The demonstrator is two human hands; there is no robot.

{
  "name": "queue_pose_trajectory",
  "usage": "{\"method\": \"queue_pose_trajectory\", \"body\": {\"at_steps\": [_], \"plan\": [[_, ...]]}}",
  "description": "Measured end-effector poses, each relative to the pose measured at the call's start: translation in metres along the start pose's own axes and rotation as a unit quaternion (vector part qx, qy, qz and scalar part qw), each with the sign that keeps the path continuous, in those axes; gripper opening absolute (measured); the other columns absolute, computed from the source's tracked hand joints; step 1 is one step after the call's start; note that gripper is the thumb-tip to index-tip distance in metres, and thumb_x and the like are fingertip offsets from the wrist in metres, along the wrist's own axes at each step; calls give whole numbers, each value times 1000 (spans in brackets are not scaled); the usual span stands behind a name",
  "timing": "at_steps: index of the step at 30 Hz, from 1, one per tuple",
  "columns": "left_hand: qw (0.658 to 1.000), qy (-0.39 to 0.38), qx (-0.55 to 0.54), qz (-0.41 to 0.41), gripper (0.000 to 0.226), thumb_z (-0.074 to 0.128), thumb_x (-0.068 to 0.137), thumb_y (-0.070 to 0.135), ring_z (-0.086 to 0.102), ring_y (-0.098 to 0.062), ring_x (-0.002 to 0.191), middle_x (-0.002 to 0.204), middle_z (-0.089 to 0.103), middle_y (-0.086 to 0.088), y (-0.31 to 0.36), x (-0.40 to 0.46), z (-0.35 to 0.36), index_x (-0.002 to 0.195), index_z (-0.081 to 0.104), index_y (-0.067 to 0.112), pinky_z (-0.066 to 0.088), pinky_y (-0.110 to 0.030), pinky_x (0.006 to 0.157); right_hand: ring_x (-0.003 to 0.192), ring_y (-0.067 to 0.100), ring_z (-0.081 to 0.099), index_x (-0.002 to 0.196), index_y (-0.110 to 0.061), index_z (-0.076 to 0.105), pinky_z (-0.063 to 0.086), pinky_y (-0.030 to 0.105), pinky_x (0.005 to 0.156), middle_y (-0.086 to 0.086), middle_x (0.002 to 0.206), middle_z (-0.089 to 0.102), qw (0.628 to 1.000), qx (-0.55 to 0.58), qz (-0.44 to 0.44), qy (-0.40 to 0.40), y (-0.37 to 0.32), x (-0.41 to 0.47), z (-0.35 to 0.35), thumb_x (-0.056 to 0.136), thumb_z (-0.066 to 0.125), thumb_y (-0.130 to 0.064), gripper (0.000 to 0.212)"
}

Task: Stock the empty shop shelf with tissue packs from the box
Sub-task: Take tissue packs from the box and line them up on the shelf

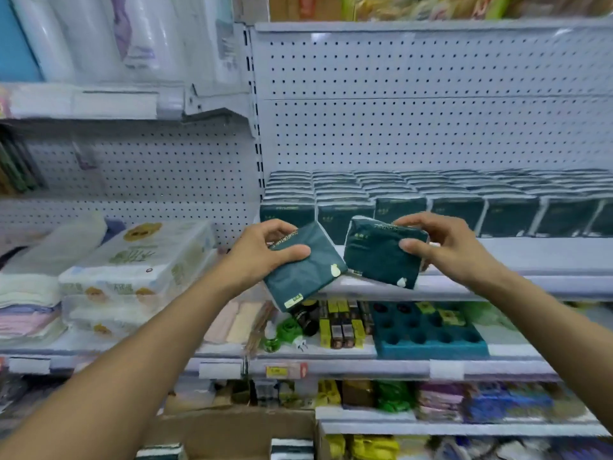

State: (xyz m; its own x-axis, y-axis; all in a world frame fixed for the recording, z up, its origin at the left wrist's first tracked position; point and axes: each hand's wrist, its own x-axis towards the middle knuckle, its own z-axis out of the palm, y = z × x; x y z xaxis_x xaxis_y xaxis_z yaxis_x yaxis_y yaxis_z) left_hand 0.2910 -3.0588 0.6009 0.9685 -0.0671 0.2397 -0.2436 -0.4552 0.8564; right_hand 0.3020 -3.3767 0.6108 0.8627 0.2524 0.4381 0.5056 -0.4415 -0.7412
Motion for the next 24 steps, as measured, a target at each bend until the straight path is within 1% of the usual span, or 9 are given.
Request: {"method": "queue_pose_trajectory", "body": {"at_steps": [3,6,7,10,11,14,16,20,24], "plan": [[1000,10,-13,4,32,84,69,48,65,-11,101,104,72,9,12,18,21,95,69,37,53,-35,85,64,14,56,102,-32,67,53,23,57,-4,105,67,997,-45,-17,54,25,12,-39,88,68,-9,27],[1000,-2,-12,-4,36,85,70,43,64,-12,107,110,70,4,18,37,39,100,69,31,55,-36,89,70,34,53,103,-34,68,56,42,72,-14,109,64,992,-96,3,87,63,21,-66,88,70,-13,26],[1000,-4,-8,-5,37,85,70,42,63,-11,108,111,69,4,21,43,45,101,68,29,54,-36,90,73,32,55,103,-35,68,54,43,76,-14,110,64,991,-108,8,80,75,23,-69,88,70,-15,26],[1000,-8,-8,-6,34,84,70,42,63,-13,107,109,70,5,30,59,63,97,68,28,53,-36,89,100,19,57,105,-34,67,43,29,88,-5,112,62,989,-130,9,71,99,30,-65,89,68,-15,25],[1000,-10,-4,-5,33,84,71,42,63,-12,106,107,69,7,34,62,68,96,68,29,53,-34,86,102,17,54,108,-31,67,40,27,89,-2,110,60,986,-145,4,79,104,35,-63,89,68,-15,25],[1000,-11,7,-4,31,82,76,37,55,6,100,104,63,15,41,70,81,100,66,27,46,-18,75,95,13,45,113,-25,70,37,26,85,-2,104,50,976,-203,-20,81,110,53,-56,89,68,-16,25],[1000,-7,5,-7,33,81,77,36,52,10,99,104,61,16,43,73,89,104,66,24,42,-13,70,97,11,42,114,-23,70,39,27,83,-3,104,45,970,-227,-39,82,112,64,-51,90,68,-17,25],[1000,6,0,-18,32,80,78,38,58,-2,106,109,66,7,40,77,99,103,68,23,46,-18,75,106,16,46,115,-22,69,44,31,80,-1,112,47,959,-256,-76,93,113,80,-40,90,67,-16,26],[999,10,-16,-32,22,75,83,37,66,-11,93,101,71,1,38,77,104,99,71,23,51,-20,70,111,22,46,114,-22,71,51,38,70,4,113,52,948,-283,-101,110,117,87,-34,88,69,-18,26]]}}
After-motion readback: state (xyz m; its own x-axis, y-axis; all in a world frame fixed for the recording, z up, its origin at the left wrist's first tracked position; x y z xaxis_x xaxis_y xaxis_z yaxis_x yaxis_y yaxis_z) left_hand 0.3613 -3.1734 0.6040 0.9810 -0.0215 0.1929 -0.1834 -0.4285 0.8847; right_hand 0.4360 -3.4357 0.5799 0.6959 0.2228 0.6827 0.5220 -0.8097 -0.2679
